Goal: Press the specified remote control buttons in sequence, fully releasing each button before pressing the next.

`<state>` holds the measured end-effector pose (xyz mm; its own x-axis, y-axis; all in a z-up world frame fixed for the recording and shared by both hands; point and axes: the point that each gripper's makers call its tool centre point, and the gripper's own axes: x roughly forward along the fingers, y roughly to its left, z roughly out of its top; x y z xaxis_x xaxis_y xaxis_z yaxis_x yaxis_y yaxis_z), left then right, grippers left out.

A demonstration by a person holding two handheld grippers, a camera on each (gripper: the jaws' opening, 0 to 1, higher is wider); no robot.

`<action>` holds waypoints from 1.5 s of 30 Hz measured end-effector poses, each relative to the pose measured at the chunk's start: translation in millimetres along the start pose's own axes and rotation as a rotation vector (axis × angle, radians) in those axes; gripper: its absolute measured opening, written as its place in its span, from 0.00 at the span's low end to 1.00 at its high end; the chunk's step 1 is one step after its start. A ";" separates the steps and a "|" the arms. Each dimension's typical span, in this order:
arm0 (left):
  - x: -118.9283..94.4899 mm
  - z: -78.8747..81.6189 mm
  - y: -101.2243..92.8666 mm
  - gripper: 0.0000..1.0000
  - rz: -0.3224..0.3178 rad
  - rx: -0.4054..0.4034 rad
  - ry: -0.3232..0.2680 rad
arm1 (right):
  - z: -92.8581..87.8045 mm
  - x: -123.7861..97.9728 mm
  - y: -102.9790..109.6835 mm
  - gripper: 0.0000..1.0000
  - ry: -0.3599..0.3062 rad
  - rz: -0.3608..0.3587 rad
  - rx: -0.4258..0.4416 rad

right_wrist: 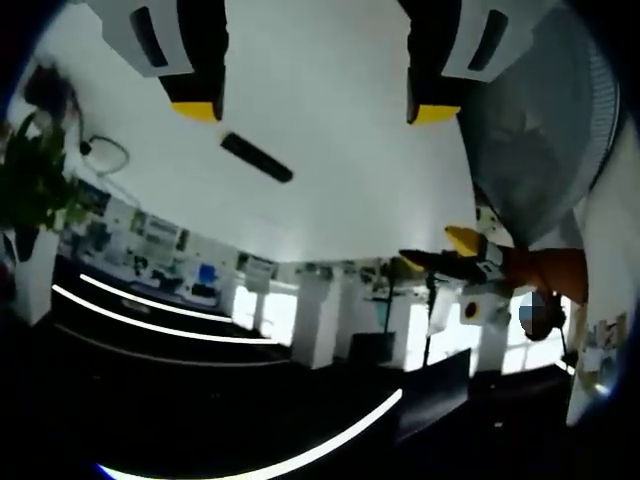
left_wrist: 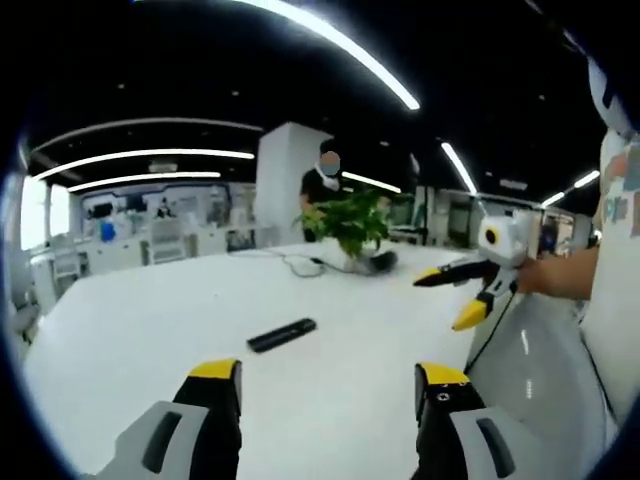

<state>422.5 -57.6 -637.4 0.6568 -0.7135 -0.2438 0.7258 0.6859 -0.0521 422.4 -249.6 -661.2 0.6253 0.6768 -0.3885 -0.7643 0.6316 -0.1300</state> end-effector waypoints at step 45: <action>-2.3 -3.8 1.9 0.71 0.005 0.012 -0.016 | 10.6 10.1 3.4 0.72 -0.022 -0.031 0.011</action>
<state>421.5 -54.1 -640.6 0.6639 -0.7121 -0.2284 0.7246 0.6881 -0.0391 427.7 -236.6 -655.9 0.6523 0.6645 -0.3647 -0.7425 0.6568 -0.1315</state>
